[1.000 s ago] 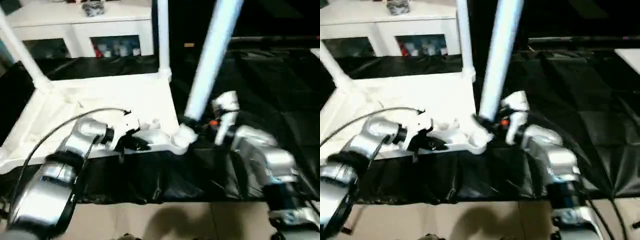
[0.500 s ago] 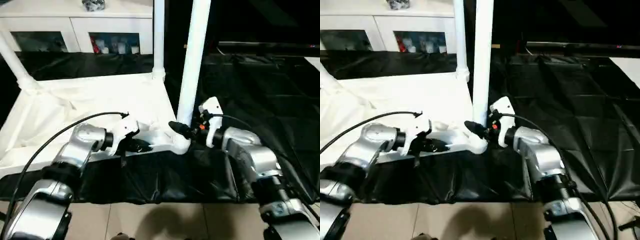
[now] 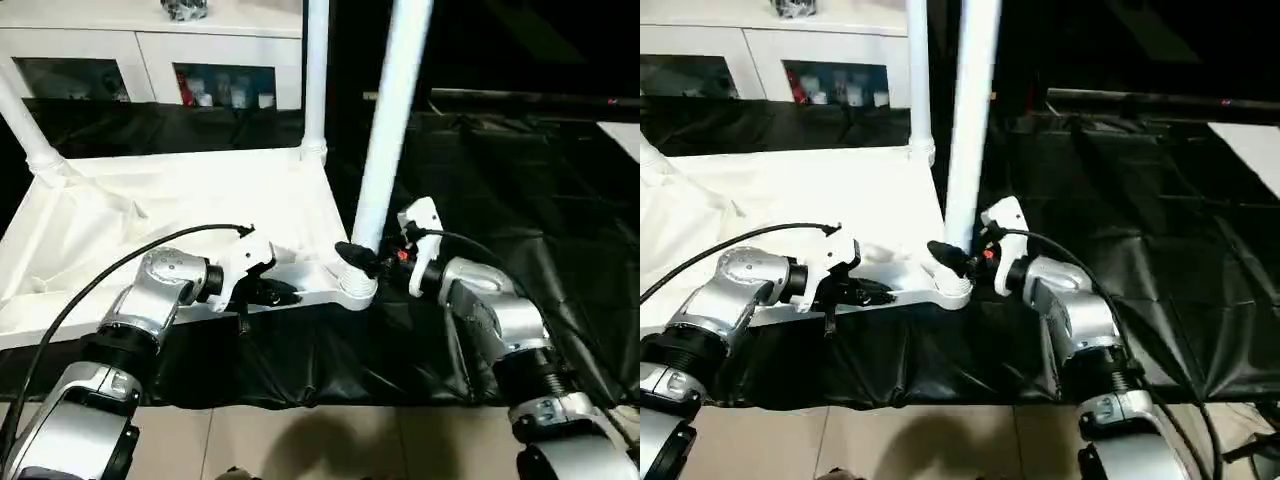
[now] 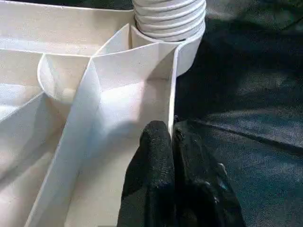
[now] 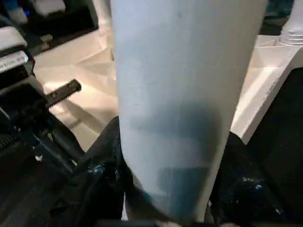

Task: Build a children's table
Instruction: Insert table leg to table base

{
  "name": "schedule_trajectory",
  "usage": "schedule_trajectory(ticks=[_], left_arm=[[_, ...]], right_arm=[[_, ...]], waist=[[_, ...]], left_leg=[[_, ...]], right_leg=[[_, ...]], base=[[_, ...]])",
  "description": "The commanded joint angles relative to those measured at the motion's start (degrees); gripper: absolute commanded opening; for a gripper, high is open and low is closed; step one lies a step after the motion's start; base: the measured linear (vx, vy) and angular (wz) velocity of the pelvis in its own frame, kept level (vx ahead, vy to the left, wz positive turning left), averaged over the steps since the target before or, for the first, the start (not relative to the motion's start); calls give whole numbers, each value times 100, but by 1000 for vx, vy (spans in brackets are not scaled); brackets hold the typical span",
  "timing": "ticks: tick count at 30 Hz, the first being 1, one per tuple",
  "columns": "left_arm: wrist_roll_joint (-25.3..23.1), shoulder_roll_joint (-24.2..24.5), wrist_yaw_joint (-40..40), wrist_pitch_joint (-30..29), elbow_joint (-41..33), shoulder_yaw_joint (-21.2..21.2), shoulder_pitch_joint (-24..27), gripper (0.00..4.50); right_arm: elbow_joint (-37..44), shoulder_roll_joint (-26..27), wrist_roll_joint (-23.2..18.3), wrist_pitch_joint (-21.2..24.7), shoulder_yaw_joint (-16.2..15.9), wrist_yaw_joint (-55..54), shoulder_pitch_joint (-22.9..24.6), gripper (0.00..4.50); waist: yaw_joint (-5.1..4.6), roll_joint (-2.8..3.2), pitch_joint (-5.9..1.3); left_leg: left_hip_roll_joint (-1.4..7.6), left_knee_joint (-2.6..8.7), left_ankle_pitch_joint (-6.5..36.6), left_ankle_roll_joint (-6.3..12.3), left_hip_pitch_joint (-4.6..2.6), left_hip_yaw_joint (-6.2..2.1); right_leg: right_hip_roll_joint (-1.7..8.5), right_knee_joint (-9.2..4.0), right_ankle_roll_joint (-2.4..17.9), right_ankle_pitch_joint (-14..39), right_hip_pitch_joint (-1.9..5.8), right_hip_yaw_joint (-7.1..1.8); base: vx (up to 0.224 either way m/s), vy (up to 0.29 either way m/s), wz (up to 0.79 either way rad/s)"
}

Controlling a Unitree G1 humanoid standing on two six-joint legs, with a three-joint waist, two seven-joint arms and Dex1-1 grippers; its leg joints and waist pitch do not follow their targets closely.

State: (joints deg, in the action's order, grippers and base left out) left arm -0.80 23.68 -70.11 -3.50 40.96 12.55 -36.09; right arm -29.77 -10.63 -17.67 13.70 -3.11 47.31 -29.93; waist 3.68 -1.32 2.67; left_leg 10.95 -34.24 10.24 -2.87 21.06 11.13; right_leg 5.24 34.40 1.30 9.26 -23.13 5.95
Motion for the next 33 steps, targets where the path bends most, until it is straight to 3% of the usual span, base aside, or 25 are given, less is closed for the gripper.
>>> schedule_trajectory(ticks=[1, 7, 11, 13, 17, 21, 26, 33], left_arm=[[12, 9, 205, -101, 149, -83, -39, 0], [-14, -2, 259, -79, 206, -72, -80, 0], [-47, -8, 263, -40, 262, -46, -128, 0], [-77, -9, 266, -13, 291, -22, -145, 0], [-107, -15, 271, 28, 329, 6, -168, 0], [-138, -22, 295, 71, 375, 28, -203, 0], [-211, -4, 286, 163, 449, 87, -273, 0], [-290, 33, 224, 280, 550, 181, -354, 0]], right_arm=[[-271, 45, -82, 20, 77, 37, 225, 189], [-488, 168, -245, -275, 329, 90, 477, 189], [-872, 280, -244, -808, 558, -49, 641, 189], [-958, 298, -243, -930, 604, -70, 682, 189], [-1070, 310, -173, -1223, 600, -91, 788, 188], [-1059, 264, -5, -1392, 489, -77, 884, 188], [-850, 69, 427, -1500, 125, -131, 813, 188], [-596, -55, 726, -986, -347, 25, 359, 188]], waist=[[62, 8, -349], [67, -6, -347], [69, 23, -341], [79, 7, -347], [74, 14, -318], [75, 7, -304], [69, 7, -286], [34, -7, -280]], left_leg=[[283, 464, 1525, -46, -93, -152], [280, 471, 1674, -53, -103, -150], [283, 480, 1761, -87, -116, -159], [283, 478, 1786, -78, -110, -154], [281, 490, 2034, -97, -136, -168], [283, 506, 2191, -119, -156, -188], [279, 517, 2282, -126, -167, -197], [276, 524, 2372, -142, -158, -219]], right_leg=[[453, -425, 988, 1887, 263, -344], [456, -444, 1011, 1997, 252, -353], [456, -456, 1041, 2041, 240, -351], [463, -456, 1052, 1987, 248, -359], [471, -510, 957, 2418, 226, -348], [475, -550, 831, 2773, 215, -345], [465, -576, 736, 2976, 193, -343], [464, -594, 618, 3226, 182, -333]], base=[[0, 0, 0], [0, 0, 0], [0, 0, 0], [0, 0, 0], [0, 0, 0], [0, 0, 0], [0, 0, 0], [0, 0, 0]])
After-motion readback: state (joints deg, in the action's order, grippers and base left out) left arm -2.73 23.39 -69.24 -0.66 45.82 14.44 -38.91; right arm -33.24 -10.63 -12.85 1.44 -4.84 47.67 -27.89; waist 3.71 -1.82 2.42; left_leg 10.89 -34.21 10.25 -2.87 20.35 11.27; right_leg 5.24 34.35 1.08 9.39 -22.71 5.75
